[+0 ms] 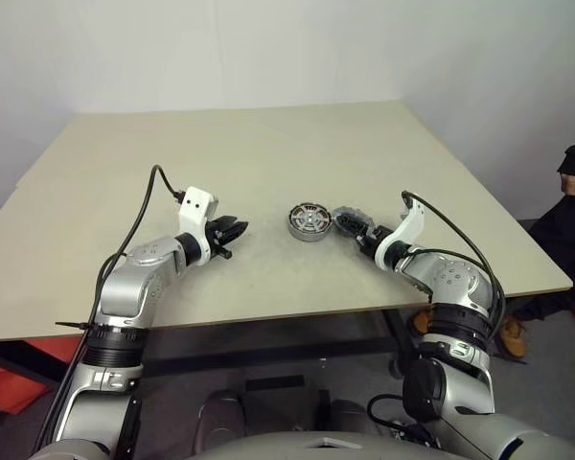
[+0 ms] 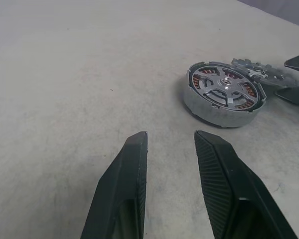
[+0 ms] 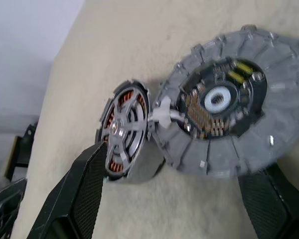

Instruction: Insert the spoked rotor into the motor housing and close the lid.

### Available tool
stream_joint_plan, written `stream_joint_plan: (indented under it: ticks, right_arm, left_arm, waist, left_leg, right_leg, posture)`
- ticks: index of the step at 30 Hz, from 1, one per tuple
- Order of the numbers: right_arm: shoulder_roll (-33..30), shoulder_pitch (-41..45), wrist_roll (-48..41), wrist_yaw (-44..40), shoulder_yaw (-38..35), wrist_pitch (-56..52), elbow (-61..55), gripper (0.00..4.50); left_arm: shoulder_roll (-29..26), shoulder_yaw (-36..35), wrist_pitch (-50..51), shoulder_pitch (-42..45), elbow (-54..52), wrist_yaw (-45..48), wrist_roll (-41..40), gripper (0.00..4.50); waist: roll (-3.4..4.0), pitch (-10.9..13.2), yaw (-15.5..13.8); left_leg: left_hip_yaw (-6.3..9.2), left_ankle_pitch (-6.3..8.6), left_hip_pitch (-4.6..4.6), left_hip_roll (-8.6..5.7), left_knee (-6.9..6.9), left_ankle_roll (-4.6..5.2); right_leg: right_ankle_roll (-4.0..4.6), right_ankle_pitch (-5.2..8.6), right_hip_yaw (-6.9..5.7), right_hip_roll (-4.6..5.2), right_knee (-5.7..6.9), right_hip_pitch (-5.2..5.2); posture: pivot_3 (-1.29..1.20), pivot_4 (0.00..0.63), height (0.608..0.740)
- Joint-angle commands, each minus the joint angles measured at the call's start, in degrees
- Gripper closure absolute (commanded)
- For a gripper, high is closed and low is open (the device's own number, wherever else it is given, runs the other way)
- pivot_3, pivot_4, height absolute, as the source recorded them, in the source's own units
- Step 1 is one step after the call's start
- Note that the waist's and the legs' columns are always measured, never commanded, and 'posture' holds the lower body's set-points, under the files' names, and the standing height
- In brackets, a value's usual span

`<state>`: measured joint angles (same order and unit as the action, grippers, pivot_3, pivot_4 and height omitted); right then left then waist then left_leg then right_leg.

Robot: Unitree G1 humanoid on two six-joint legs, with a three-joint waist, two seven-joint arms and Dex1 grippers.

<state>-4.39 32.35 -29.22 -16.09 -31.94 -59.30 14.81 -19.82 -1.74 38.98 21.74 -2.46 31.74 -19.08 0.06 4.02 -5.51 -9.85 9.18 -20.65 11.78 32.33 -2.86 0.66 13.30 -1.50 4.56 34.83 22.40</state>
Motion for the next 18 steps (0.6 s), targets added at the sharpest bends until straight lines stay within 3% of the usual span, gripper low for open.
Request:
stream_joint_plan:
  ticks: [1, 9, 18]
  right_arm:
    - [-0.71, 2.85, -1.11, -0.55, 2.14, 4.22, 0.74, 0.02]
    - [-1.13, 3.64, -1.26, -1.95, 6.4, 9.68, 1.52, 0.02]
    - [-2.09, 4.56, -2.33, -4.15, 11.5, 10.97, -4.27, 0.02]
  left_arm:
    - [-0.19, -0.14, -0.5, 0.55, -1.98, -0.32, -0.34, 2.91]
    - [-0.08, -0.05, -0.68, 0.55, -1.88, -0.65, -0.24, 2.91]
    - [-0.26, -0.12, -0.96, 0.86, -1.29, -0.7, -0.19, 2.91]
  waist:
    - [0.0, 0.0, -0.02]
    - [0.02, -0.02, -0.17]
    - [0.02, -0.02, -0.14]
  left_leg:
    - [-0.05, 0.0, -0.05, 0.0, 0.02, 0.0]
    - [-0.09, -0.06, -0.73, 0.06, -0.02, -0.02]
    - [-0.1, 0.28, -0.85, 0.06, 0.1, 0.53]
  right_leg:
    - [0.02, -0.3, 0.01, 0.02, 0.0, 0.05]
    - [1.13, -0.88, -0.08, -0.32, 0.38, 0.8]
    - [1.22, -0.73, -0.12, -0.31, 0.38, 0.86]
  posture:
    - [0.0, 0.0, 0.74]
    - [0.0, 0.0, 0.74]
    - [0.0, 0.0, 0.74]
